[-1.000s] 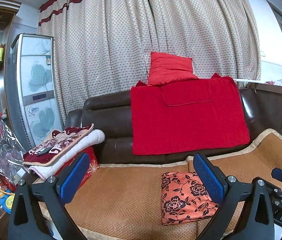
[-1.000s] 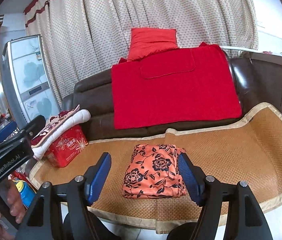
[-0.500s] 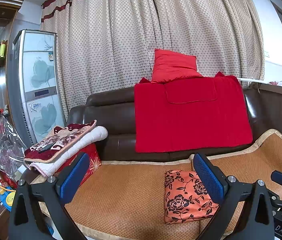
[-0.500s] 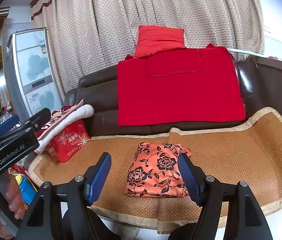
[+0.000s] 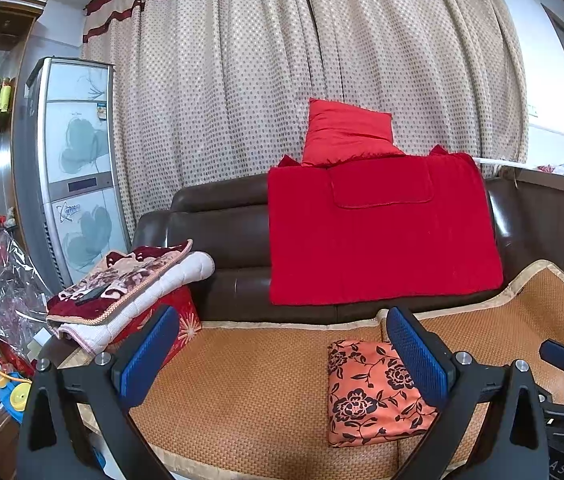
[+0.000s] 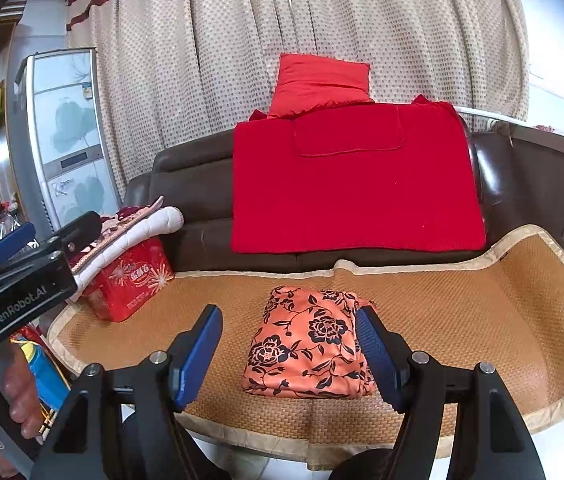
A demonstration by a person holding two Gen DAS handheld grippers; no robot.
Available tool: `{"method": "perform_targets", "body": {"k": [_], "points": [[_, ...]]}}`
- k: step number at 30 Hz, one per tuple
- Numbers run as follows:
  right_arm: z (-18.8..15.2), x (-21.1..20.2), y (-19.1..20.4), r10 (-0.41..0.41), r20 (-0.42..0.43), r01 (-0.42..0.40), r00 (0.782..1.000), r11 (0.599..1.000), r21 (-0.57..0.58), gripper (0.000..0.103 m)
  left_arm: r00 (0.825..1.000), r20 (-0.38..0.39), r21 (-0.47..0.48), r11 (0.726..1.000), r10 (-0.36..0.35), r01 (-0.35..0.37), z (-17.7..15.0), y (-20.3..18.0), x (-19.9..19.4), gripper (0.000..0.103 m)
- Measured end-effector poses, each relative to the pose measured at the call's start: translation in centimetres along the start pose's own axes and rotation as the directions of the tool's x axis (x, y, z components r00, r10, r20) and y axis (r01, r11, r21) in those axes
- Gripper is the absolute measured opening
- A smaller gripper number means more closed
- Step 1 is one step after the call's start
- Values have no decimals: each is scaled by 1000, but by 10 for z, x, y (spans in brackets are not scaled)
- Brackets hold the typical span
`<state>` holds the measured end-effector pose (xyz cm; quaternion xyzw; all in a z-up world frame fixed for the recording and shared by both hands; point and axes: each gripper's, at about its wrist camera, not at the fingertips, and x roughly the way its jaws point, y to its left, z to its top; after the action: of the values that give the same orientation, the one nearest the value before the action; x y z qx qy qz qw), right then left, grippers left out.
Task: Fold small clothes
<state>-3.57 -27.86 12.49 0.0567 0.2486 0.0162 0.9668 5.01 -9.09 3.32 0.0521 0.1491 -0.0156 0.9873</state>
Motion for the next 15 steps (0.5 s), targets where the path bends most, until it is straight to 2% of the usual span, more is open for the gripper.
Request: {"method": "perform_targets", "body": {"k": [15], "points": [[6, -2, 4, -18, 10, 18, 1000, 1000, -15, 73, 1000, 23, 1, 1000, -5, 5, 6, 1, -7, 103]]}}
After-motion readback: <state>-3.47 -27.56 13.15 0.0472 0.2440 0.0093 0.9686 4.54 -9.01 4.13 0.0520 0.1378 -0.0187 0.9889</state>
